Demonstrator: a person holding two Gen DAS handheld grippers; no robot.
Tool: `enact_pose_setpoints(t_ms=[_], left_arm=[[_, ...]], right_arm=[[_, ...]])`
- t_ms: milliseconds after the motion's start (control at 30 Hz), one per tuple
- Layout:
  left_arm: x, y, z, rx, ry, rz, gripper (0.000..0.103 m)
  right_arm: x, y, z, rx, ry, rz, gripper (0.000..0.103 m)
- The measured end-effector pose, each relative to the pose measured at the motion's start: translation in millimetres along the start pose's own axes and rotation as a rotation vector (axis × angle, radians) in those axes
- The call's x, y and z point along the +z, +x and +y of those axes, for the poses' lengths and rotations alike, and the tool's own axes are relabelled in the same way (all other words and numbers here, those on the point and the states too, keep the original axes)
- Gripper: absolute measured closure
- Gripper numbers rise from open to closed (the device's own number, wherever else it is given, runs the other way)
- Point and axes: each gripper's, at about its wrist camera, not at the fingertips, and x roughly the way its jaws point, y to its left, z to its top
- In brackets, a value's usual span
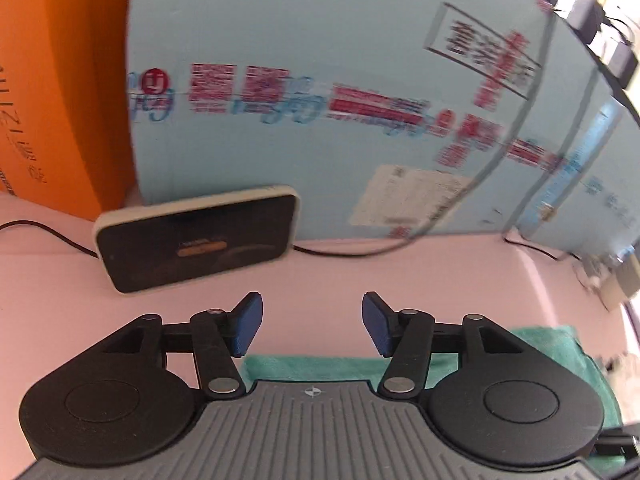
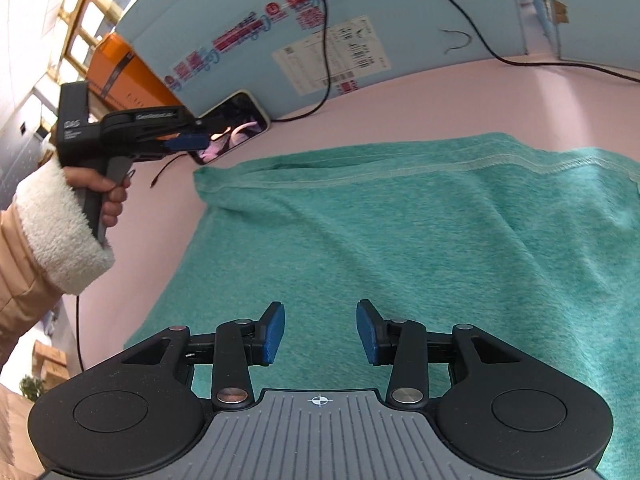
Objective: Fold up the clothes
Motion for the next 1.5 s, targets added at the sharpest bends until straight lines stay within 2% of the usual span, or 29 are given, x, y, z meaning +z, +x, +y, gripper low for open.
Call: enact_pose_setpoints(t_ms=[200,333,400,467,567,667,767,933,1067,1333,1400,1467,1500], left_arm=[[-29,-17,-14,-0.093,0.005,0.062,0.050],[-50,-21,-15,-0.089,-0.004,0.118,0.050],[-57,-19,-12,-0.079,-0.023,0.129,0.050],[-60,-19,-9,-0.066,-0.033,0.128,0.050],[-60,-17,-5,-0.048,-0.041,0.126,0.050],[-60,-15,-3,-0.037,-0.051,0.120,0.048],[-62,-12,-3,-0.040,-0.071,0.106,0.041],[-67,-13,-2,-0.060,-0.125,0.089,0.037],[-75,-13,-4,-0.081,-0.148,0.100,0.030],[-87,-9,-12,-0.076,-0.109,0.128,0.028],[-89,-9,-9,-0.076,-0.123,0.126,0.027],[-90,-10,-7,-0.079,-0.131,0.120,0.027],[-90,-10,-7,-0.079,-0.132,0.118,0.027]], right_arm=[[0,-2,5,0.015,-0.036,-0.024,0.063],[12,2,15,-0.031,-0.140,-0.090,0.064],[26,5,17,-0.045,-0.172,-0.129,0.085],[42,10,17,-0.044,-0.197,-0.156,0.089],[64,21,22,-0.008,-0.267,-0.167,0.089],[83,41,36,0.042,-0.385,-0.125,0.089],[94,64,47,0.061,-0.467,-0.082,0.088],[99,97,57,0.045,-0.585,0.006,0.088],[102,110,59,0.026,-0.648,0.039,0.087],[103,130,59,0.025,-0.732,0.149,0.087],[101,132,58,0.025,-0.732,0.148,0.090],[101,130,60,0.011,-0.738,0.122,0.101],[102,127,60,0.002,-0.742,0.104,0.101]])
